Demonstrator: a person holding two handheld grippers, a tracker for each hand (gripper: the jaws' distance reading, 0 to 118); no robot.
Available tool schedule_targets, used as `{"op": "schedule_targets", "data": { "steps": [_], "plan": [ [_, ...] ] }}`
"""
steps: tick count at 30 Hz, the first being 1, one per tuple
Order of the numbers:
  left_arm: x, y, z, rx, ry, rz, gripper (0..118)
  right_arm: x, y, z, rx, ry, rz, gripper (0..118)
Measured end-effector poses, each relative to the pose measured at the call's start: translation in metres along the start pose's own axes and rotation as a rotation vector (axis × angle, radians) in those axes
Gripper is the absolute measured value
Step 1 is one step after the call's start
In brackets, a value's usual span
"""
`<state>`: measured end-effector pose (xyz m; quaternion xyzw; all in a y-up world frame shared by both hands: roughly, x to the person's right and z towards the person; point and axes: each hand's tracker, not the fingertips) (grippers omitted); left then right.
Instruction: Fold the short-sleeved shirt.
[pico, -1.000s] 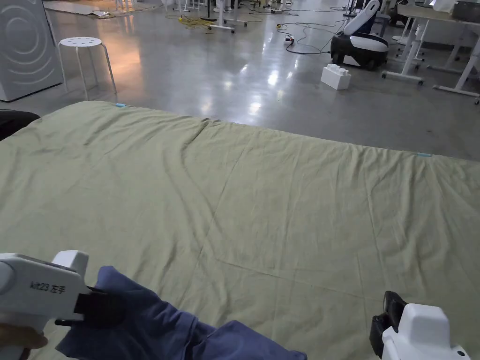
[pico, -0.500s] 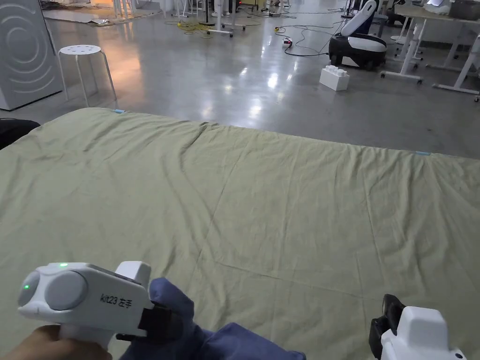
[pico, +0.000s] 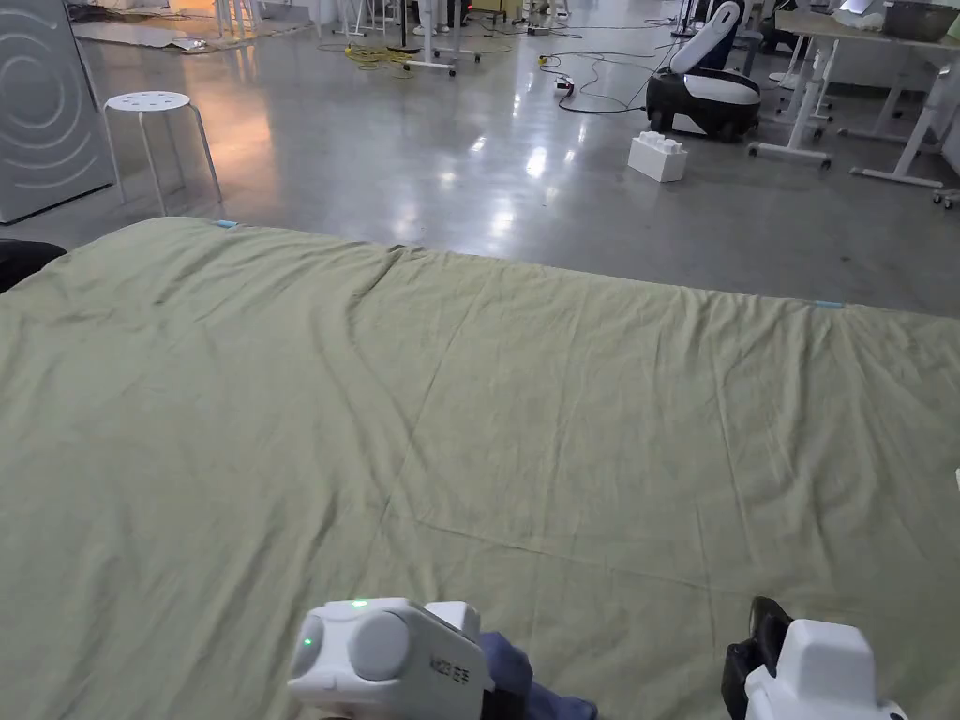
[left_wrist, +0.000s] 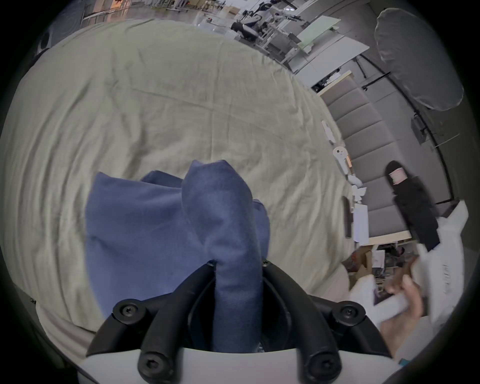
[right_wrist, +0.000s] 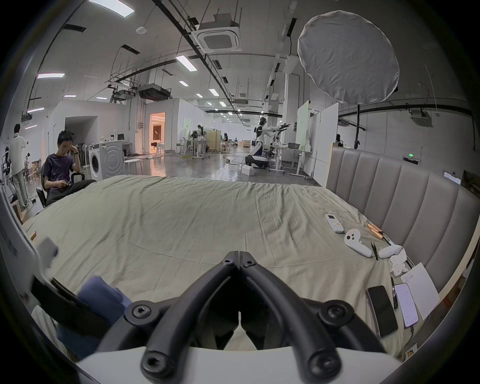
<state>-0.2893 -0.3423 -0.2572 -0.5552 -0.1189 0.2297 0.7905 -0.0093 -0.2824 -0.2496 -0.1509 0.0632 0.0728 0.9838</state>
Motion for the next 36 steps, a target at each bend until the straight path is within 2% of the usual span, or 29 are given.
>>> {"op": "schedule_targets", "data": {
  "steps": [2, 4, 6, 8, 9, 12, 17, 18, 20, 23, 26, 33, 36],
  "plan": [
    [0.002, -0.002, -0.015, 0.014, 0.032, 0.009, 18, 0.003, 0.0, 0.002, -0.003, -0.006, -0.005, 1],
    [0.001, -0.004, -0.021, 0.029, 0.026, 0.022, 26, 0.007, 0.0, 0.002, -0.002, -0.012, -0.009, 1],
    [0.0, -0.007, -0.017, 0.053, -0.015, 0.035, 47, 0.01, 0.001, 0.003, -0.002, -0.017, -0.007, 1],
    [0.0, -0.007, -0.004, 0.074, -0.066, 0.038, 62, 0.013, 0.001, 0.003, -0.001, -0.022, -0.006, 1],
    [0.0, -0.007, 0.004, 0.091, -0.08, 0.032, 66, 0.014, 0.001, 0.004, 0.0, -0.024, -0.007, 1],
    [-0.002, -0.008, 0.032, 0.163, -0.144, 0.001, 66, 0.016, 0.002, 0.004, 0.002, -0.026, -0.011, 1],
    [-0.003, -0.015, 0.056, 0.255, -0.061, -0.063, 63, 0.017, 0.001, 0.004, 0.001, -0.028, -0.015, 1],
    [-0.002, -0.015, 0.05, 0.231, -0.051, -0.065, 53, 0.017, 0.0, 0.004, -0.001, -0.029, -0.016, 1],
    [-0.003, -0.018, 0.035, 0.155, -0.029, -0.04, 14, 0.016, -0.001, 0.003, -0.006, -0.024, -0.017, 1],
    [-0.001, -0.026, 0.007, 0.094, -0.129, -0.02, 12, 0.015, -0.003, 0.002, -0.009, -0.024, -0.016, 1],
    [0.004, -0.032, -0.017, 0.08, -0.156, -0.003, 9, 0.015, -0.005, 0.002, -0.015, -0.025, -0.014, 1],
    [0.004, -0.042, -0.064, 0.069, -0.076, 0.002, 4, 0.016, -0.008, 0.0, -0.026, -0.028, -0.011, 1],
    [-0.004, -0.045, -0.069, 0.087, -0.097, 0.03, 4, 0.016, -0.008, -0.001, -0.027, -0.029, -0.009, 1]
  ]
}}
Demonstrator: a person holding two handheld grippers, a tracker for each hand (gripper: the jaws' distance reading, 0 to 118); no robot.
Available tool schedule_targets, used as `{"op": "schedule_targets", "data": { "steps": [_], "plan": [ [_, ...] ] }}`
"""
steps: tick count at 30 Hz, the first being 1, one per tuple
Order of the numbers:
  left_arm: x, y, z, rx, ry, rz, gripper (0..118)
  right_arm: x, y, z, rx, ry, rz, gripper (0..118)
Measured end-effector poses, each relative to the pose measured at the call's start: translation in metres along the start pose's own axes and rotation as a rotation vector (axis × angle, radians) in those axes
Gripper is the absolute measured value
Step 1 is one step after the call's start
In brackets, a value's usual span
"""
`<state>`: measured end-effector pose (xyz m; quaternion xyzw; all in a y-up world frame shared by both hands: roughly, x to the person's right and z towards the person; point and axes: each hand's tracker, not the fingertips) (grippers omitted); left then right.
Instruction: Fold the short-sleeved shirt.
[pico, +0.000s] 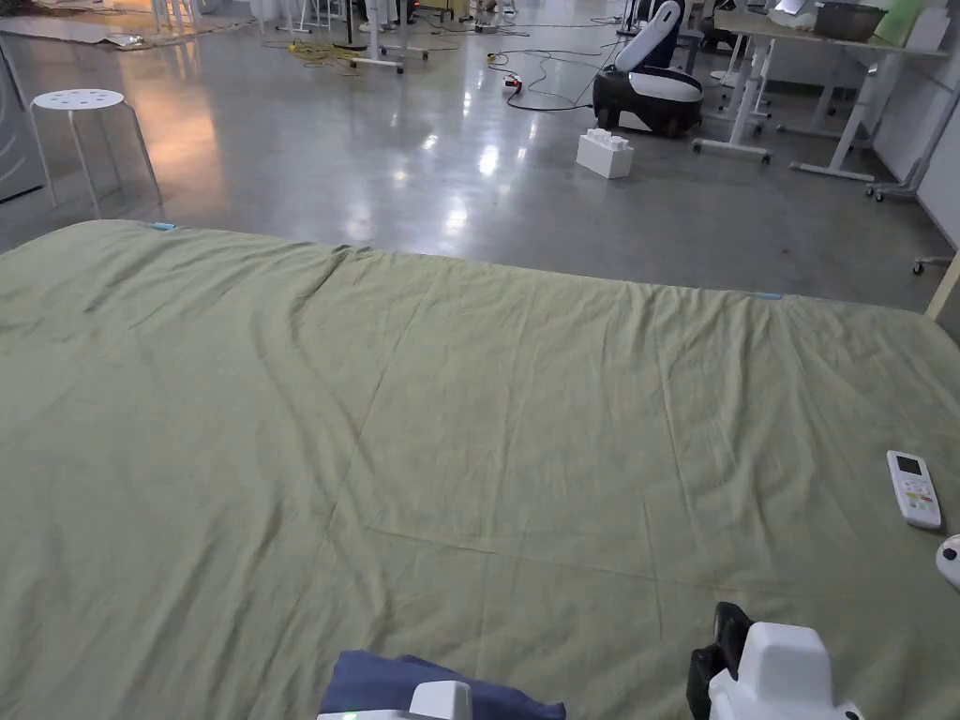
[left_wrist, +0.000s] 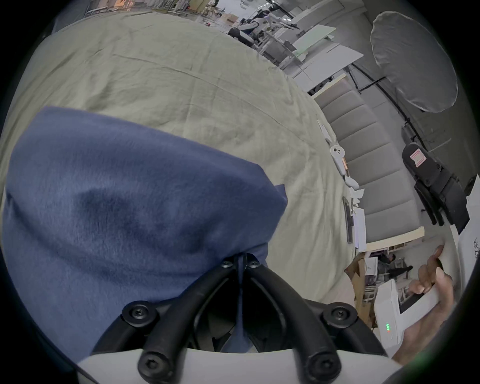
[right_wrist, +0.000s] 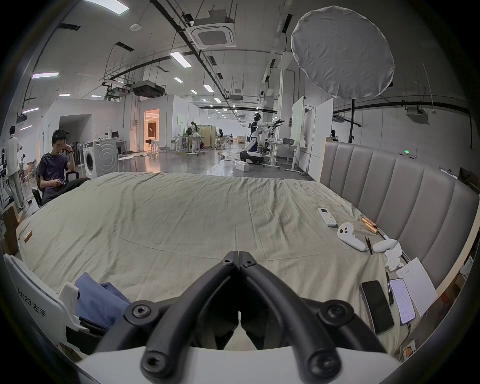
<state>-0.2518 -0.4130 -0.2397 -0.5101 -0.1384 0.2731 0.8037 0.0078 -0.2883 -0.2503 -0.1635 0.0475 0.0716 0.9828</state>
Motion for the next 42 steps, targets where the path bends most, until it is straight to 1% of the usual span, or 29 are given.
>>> {"op": "schedule_targets", "data": {
  "steps": [2, 4, 6, 10, 13, 15, 18, 20, 24, 27, 35, 40, 42],
  "plan": [
    [0.002, 0.001, 0.008, 0.006, -0.012, -0.008, 4, 0.0, 0.0, 0.0, 0.0, 0.001, 0.0, 1],
    [0.005, 0.005, 0.02, 0.025, -0.03, -0.05, 4, 0.0, 0.003, 0.0, 0.005, 0.001, 0.001, 1],
    [0.009, 0.012, 0.039, 0.1, -0.042, -0.113, 4, 0.0, 0.008, 0.001, 0.016, 0.0, 0.001, 1],
    [0.01, 0.031, 0.082, 0.257, -0.046, -0.167, 4, -0.002, 0.021, 0.001, 0.05, 0.0, 0.001, 1],
    [0.013, 0.047, 0.118, 0.446, 0.044, -0.249, 4, -0.005, 0.032, -0.001, 0.081, -0.004, -0.006, 1],
    [0.014, 0.054, 0.142, 0.605, 0.181, -0.319, 4, -0.006, 0.04, -0.002, 0.108, -0.009, -0.01, 1],
    [0.013, 0.061, 0.169, 0.794, 0.319, -0.392, 4, -0.009, 0.052, -0.002, 0.146, -0.018, -0.018, 1],
    [0.012, 0.065, 0.184, 0.887, 0.405, -0.405, 4, -0.011, 0.059, -0.002, 0.169, -0.021, -0.02, 1],
    [0.002, 0.073, 0.206, 1.014, 0.483, -0.374, 4, -0.013, 0.07, -0.001, 0.217, -0.031, -0.012, 1],
    [-0.008, 0.078, 0.217, 1.044, 0.545, -0.378, 4, -0.013, 0.075, 0.0, 0.233, -0.041, -0.012, 1],
    [-0.021, 0.082, 0.23, 1.04, 0.617, -0.398, 4, -0.008, 0.088, 0.003, 0.273, -0.071, -0.003, 1],
    [-0.026, 0.081, 0.234, 1.039, 0.599, -0.394, 4, -0.011, 0.084, 0.01, 0.252, -0.065, 0.003, 1],
    [-0.028, 0.079, 0.234, 1.024, 0.594, -0.391, 4, -0.016, 0.075, 0.016, 0.21, -0.036, -0.005, 1]
  ]
}}
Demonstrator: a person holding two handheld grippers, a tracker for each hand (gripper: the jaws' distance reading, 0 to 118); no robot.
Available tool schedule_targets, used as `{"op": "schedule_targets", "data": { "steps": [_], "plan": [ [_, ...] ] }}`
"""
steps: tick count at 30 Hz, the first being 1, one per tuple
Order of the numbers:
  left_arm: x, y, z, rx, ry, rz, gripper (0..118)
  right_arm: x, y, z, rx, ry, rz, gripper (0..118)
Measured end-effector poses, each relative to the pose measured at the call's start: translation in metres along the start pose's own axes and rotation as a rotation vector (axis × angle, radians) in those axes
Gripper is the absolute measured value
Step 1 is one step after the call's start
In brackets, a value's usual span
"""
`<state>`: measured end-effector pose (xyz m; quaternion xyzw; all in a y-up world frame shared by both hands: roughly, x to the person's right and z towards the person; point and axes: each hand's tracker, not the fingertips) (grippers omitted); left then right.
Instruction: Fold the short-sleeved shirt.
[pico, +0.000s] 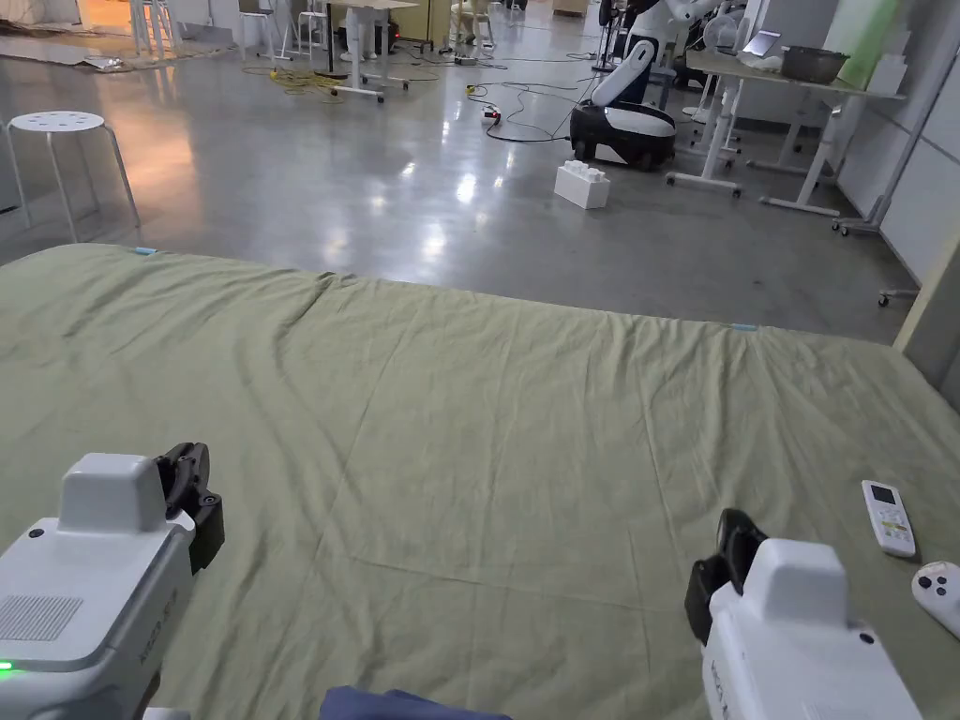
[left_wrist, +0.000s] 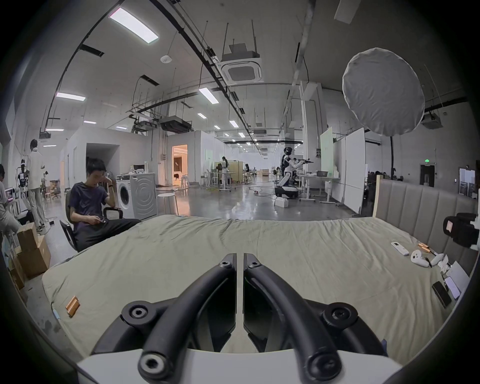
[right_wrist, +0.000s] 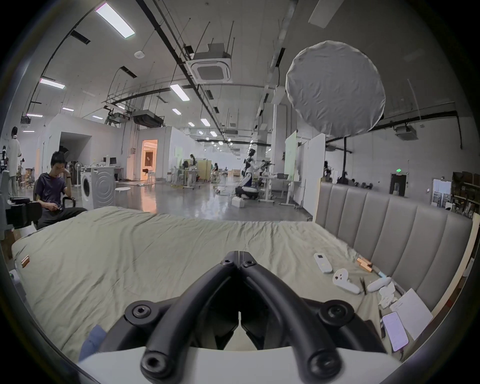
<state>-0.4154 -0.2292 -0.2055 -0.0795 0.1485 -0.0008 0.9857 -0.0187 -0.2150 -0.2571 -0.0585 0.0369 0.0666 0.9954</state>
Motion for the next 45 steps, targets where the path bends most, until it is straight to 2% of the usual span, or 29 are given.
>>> {"op": "schedule_targets", "data": {
  "steps": [3, 9, 11, 14, 17, 22, 24, 26, 27, 28, 30, 33, 36, 41, 45],
  "plan": [
    [-0.003, -0.006, 0.004, -0.02, -0.009, -0.003, 4, -0.019, -0.023, 0.016, -0.095, 0.077, -0.01, 1],
    [-0.013, -0.023, 0.013, -0.063, -0.01, 0.015, 4, -0.081, -0.089, 0.037, -0.258, 0.271, 0.045, 1],
    [-0.016, -0.029, 0.016, -0.084, -0.009, 0.026, 4, -0.1, -0.112, 0.033, -0.353, 0.309, 0.028, 1],
    [-0.024, -0.04, 0.023, -0.119, -0.011, 0.034, 4, -0.116, -0.144, 0.023, -0.4, 0.294, 0.081, 1],
    [-0.033, -0.049, 0.029, -0.16, -0.017, 0.05, 4, -0.117, -0.165, 0.011, -0.484, 0.232, 0.059, 1],
    [-0.043, -0.063, 0.033, -0.281, -0.113, 0.138, 6, -0.116, -0.178, 0.003, -0.508, 0.235, 0.075, 1],
    [-0.045, -0.07, 0.027, -0.372, -0.217, 0.209, 22, -0.116, -0.179, 0.002, -0.512, 0.234, 0.078, 1],
    [-0.044, -0.079, 0.017, -0.445, -0.313, 0.266, 52, -0.117, -0.18, 0.002, -0.511, 0.233, 0.079, 1],
    [-0.043, -0.084, 0.012, -0.489, -0.369, 0.293, 52, -0.12, -0.168, 0.01, -0.51, 0.232, 0.079, 1],
    [-0.041, -0.091, 0.005, -0.536, -0.414, 0.331, 58, -0.12, -0.168, 0.01, -0.51, 0.234, 0.073, 1],
    [-0.036, -0.106, -0.01, -0.642, -0.5, 0.392, 78, -0.119, -0.167, 0.012, -0.511, 0.238, 0.063, 1],
    [-0.033, -0.131, -0.033, -0.743, -0.624, 0.437, 81, -0.115, -0.171, 0.008, -0.511, 0.246, 0.062, 1],
    [-0.016, -0.143, -0.045, -0.847, -0.683, 0.467, 82, -0.115, -0.17, 0.008, -0.511, 0.249, 0.061, 1],
    [0.0, -0.19, -0.069, -1.005, -0.783, 0.687, 81, -0.112, -0.17, 0.009, -0.508, 0.251, 0.047, 1],
    [-0.004, -0.215, -0.08, -0.987, -0.796, 0.715, 80, -0.107, -0.179, 0.006, -0.513, 0.244, 0.026, 1]
  ]
}}
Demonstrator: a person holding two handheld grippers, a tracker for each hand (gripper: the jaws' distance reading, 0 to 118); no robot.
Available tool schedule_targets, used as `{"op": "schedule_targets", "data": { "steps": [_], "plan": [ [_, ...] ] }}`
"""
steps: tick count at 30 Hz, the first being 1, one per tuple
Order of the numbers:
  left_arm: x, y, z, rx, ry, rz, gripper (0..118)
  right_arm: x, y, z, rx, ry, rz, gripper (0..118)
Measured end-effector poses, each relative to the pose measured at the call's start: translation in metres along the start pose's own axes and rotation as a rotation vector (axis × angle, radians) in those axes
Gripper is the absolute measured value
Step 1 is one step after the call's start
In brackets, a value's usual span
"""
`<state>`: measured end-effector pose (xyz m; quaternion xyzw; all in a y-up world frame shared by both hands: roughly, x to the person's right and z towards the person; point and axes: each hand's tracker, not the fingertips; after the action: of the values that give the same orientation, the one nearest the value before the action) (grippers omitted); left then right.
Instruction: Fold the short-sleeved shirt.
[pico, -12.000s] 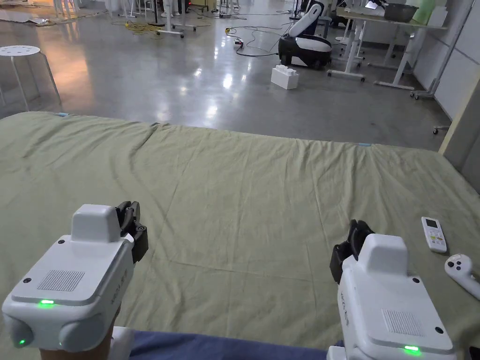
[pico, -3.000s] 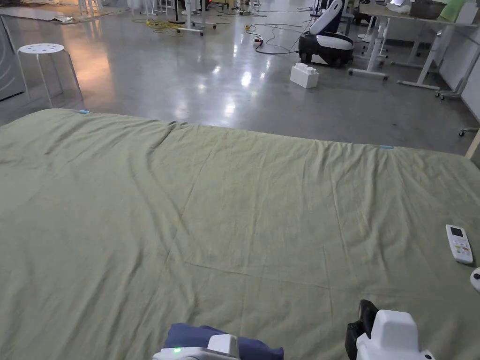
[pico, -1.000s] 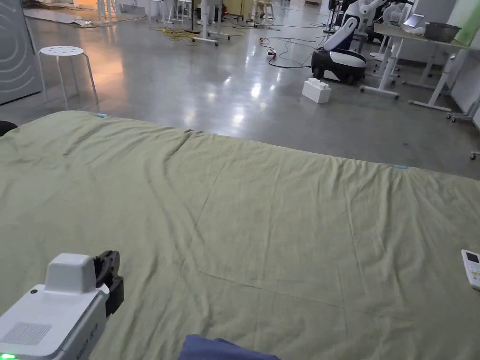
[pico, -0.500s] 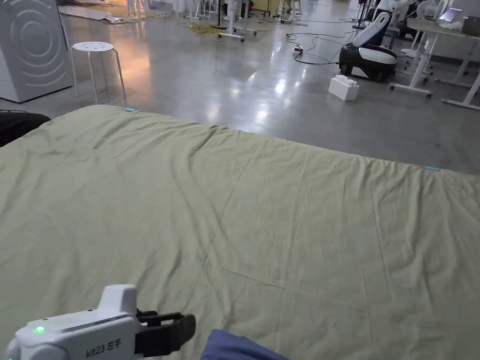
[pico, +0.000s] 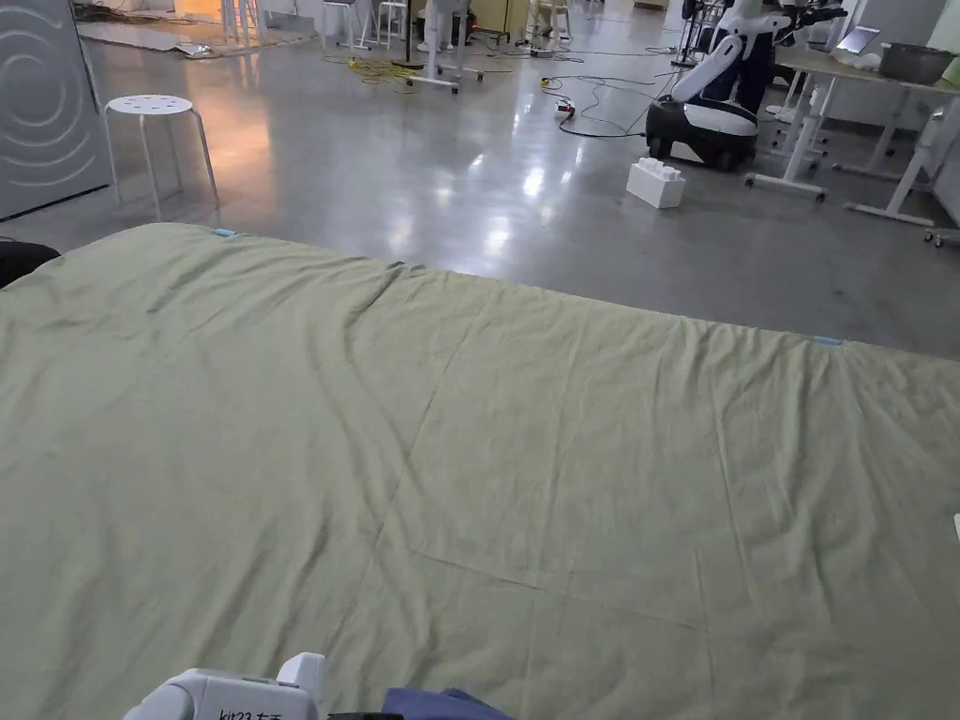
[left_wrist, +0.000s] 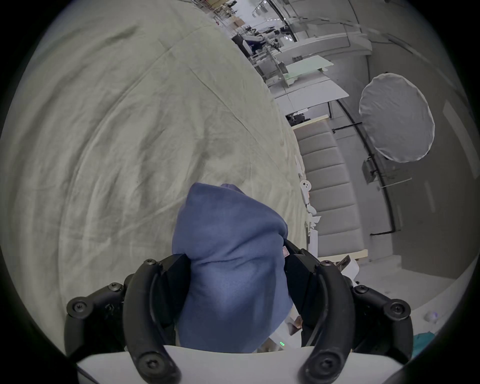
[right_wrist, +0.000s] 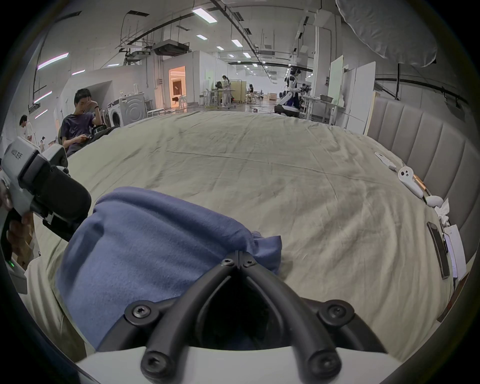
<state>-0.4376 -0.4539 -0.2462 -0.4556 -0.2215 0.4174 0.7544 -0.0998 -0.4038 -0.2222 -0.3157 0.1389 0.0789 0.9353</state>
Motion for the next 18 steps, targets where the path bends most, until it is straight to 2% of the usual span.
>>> {"op": "schedule_targets", "data": {
  "steps": [4, 8, 12, 18],
  "plan": [
    [-0.009, 0.002, 0.006, -0.001, -0.037, -0.007, 75, -0.002, 0.003, 0.005, 0.001, -0.001, 0.002, 1],
    [-0.009, 0.009, 0.022, -0.011, 0.002, 0.034, 76, 0.002, 0.001, 0.0, -0.002, 0.004, 0.011, 1],
    [-0.006, 0.01, 0.034, 0.025, 0.028, 0.012, 76, -0.001, 0.002, 0.002, -0.001, 0.0, 0.02, 1],
    [-0.018, 0.005, 0.007, -0.053, -0.125, 0.084, 77, 0.001, -0.002, -0.004, -0.001, -0.003, 0.025, 1]
  ]
}}
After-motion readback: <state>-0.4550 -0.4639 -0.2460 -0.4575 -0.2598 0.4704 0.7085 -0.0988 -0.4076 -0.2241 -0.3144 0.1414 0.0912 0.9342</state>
